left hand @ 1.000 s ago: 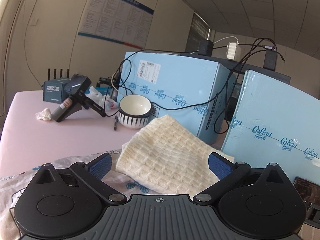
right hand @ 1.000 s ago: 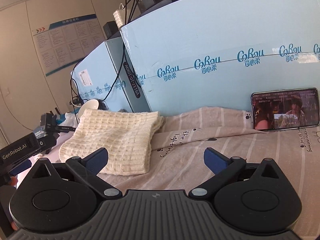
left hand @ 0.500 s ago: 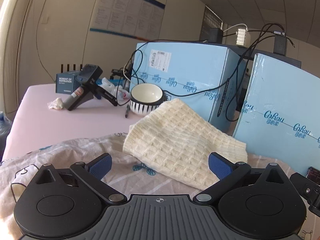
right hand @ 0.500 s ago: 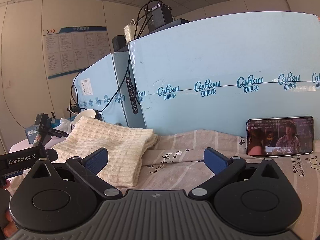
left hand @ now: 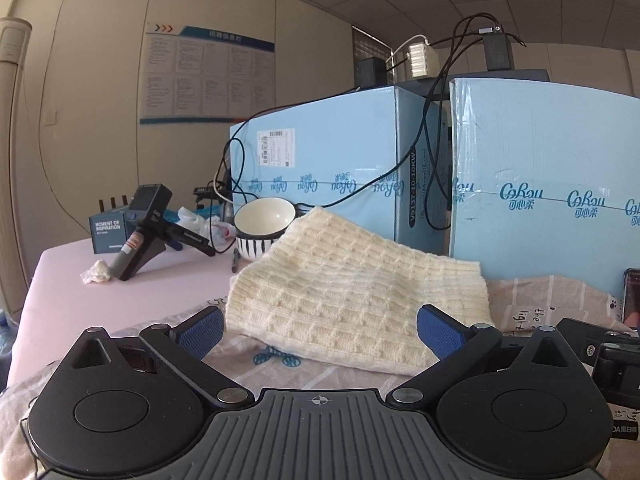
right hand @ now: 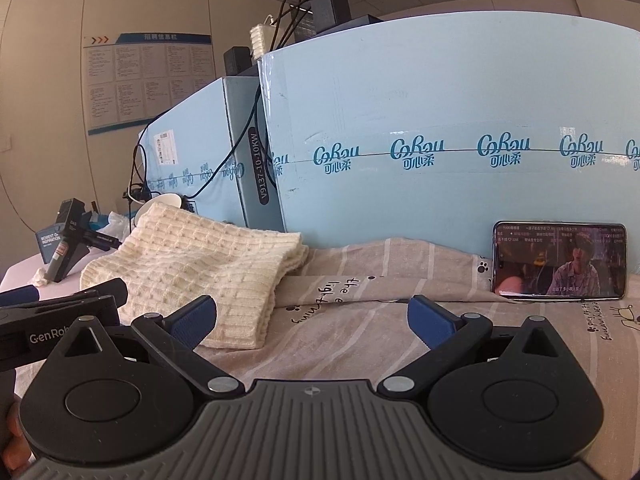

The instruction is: Fold clothes

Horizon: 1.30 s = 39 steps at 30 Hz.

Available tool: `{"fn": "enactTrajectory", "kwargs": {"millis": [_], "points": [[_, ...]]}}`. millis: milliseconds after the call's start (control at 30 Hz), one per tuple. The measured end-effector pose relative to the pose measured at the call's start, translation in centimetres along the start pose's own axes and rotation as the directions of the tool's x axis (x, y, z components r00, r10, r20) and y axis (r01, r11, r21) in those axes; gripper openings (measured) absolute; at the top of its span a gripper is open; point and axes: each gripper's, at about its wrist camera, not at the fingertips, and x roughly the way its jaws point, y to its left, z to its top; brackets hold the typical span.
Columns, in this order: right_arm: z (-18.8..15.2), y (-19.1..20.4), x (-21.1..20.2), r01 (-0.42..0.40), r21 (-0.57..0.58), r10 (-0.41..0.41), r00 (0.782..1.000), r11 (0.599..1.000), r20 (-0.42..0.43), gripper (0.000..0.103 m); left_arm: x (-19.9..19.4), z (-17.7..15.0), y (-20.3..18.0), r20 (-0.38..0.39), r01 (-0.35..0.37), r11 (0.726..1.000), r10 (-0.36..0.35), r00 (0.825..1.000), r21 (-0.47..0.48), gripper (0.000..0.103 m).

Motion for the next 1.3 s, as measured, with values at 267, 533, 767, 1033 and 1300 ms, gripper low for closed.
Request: {"fn": "enactTrajectory", "kwargs": {"millis": [267,533,767,1033,1300], "points": [[-0.09,0.42,-0.01,-0.010,-0.024,0.010,1.000,1.000,-0.002,0.103,-0.27,-0.12,0.22,0.033,0.010,1.000,-0.009,0.999,-0.022,0.103],[-0.13,0.64,-0.07,-0.026,-0.037,0.026,1.000,0.999,-0.002,0.103,-0.03,-0.02,0.58,0.019,0.020,0.999,-0.019,1.000,-0.045,0.103],[-0.16,0.73,-0.04,-0.033,-0.041,0.033,0.999,0.999,-0.009,0.103,0.01,-0.06,0.71,0.011,0.034,0.998,-0.034,0.999,-0.057,0.103],[-0.18,0.71,0.03,-0.035,-0.041,0.034,0.999,0.999,-0.012,0.103,0.08,-0.12,0.81,0.006,0.033,0.997,-0.032,0.999,-0.066,0.103],[-0.20,0.63,0.07,-0.038,-0.039,0.038,0.999,0.999,-0.019,0.103,0.05,-0.10,0.84,0.002,0.038,0.997,-0.038,0.999,-0.069,0.103]]}}
